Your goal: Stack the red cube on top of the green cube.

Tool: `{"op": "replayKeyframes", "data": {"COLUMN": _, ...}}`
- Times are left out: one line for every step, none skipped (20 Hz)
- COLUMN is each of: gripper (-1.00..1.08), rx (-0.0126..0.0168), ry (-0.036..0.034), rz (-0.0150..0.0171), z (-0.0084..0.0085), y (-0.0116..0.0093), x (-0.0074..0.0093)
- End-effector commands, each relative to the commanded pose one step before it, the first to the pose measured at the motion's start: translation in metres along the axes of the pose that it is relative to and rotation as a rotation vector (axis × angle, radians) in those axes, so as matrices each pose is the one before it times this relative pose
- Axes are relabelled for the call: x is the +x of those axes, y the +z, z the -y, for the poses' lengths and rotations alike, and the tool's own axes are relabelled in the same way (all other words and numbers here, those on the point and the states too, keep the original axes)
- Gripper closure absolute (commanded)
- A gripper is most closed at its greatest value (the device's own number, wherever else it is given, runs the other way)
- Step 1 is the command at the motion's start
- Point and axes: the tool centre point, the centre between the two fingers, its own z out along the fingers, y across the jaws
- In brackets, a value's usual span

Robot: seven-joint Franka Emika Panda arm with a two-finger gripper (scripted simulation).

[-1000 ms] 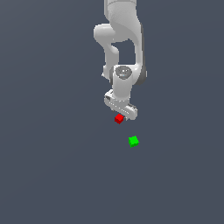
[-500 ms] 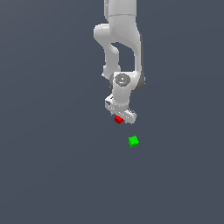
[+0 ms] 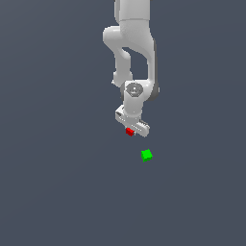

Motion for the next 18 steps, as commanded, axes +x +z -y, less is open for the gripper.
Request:
{"op": "replayKeyframes", "data": {"gripper": 1.08, "rx": -0.00064, "ry": 0.00054, "rz": 0.0002, "z": -0.00045, "y": 0.00057, "x": 0.00021}}
{"op": "replayKeyframes", "data": {"gripper": 1.08, "rx": 0.0, "ry": 0.0, "rz": 0.0, "z": 0.0, "y": 0.0, "x": 0.0}}
{"op": "replayKeyframes", "data": {"gripper": 1.08, "rx": 0.0, "ry": 0.0, "rz": 0.0, "z": 0.0, "y": 0.0, "x": 0.0}}
{"op": "replayKeyframes", "data": {"gripper": 1.08, "rx": 0.0, "ry": 0.0, "rz": 0.0, "z": 0.0, "y": 0.0, "x": 0.0}}
{"op": "replayKeyframes", "data": {"gripper": 1.08, "rx": 0.00053, "ry": -0.00082, "rz": -0.00007, "z": 0.00047, "y": -0.00039, "x": -0.00025}}
{"op": "replayKeyframes", "data": {"gripper": 1.08, "rx": 0.0, "ry": 0.0, "rz": 0.0, "z": 0.0, "y": -0.00025, "x": -0.00001}}
{"op": "replayKeyframes", "data": {"gripper": 1.08, "rx": 0.0, "ry": 0.0, "rz": 0.0, "z": -0.00001, "y": -0.00076, "x": -0.00002}}
{"op": "replayKeyframes", "data": {"gripper": 1.08, "rx": 0.0, "ry": 0.0, "rz": 0.0, "z": -0.00001, "y": -0.00127, "x": -0.00003}}
{"op": "replayKeyframes", "data": {"gripper": 1.08, "rx": 0.0, "ry": 0.0, "rz": 0.0, "z": -0.00002, "y": -0.00178, "x": -0.00004}}
{"op": "replayKeyframes", "data": {"gripper": 1.08, "rx": 0.0, "ry": 0.0, "rz": 0.0, "z": -0.00003, "y": -0.00228, "x": -0.00006}}
{"op": "replayKeyframes", "data": {"gripper": 1.08, "rx": 0.0, "ry": 0.0, "rz": 0.0, "z": -0.00004, "y": -0.0028, "x": -0.00008}}
{"op": "replayKeyframes", "data": {"gripper": 1.08, "rx": 0.0, "ry": 0.0, "rz": 0.0, "z": -0.00006, "y": -0.00331, "x": -0.00009}}
{"op": "replayKeyframes", "data": {"gripper": 1.08, "rx": 0.0, "ry": 0.0, "rz": 0.0, "z": -0.00007, "y": -0.00383, "x": -0.00011}}
{"op": "replayKeyframes", "data": {"gripper": 1.08, "rx": 0.0, "ry": 0.0, "rz": 0.0, "z": -0.00008, "y": -0.00436, "x": -0.00012}}
{"op": "replayKeyframes", "data": {"gripper": 1.08, "rx": 0.0, "ry": 0.0, "rz": 0.0, "z": -0.00009, "y": -0.00489, "x": -0.00013}}
{"op": "replayKeyframes", "data": {"gripper": 1.08, "rx": 0.0, "ry": 0.0, "rz": 0.0, "z": -0.00009, "y": -0.00545, "x": -0.00013}}
{"op": "replayKeyframes", "data": {"gripper": 1.08, "rx": 0.0, "ry": 0.0, "rz": 0.0, "z": -0.00009, "y": -0.00601, "x": -0.00012}}
{"op": "replayKeyframes", "data": {"gripper": 1.08, "rx": 0.0, "ry": 0.0, "rz": 0.0, "z": -0.00008, "y": -0.00657, "x": -0.0001}}
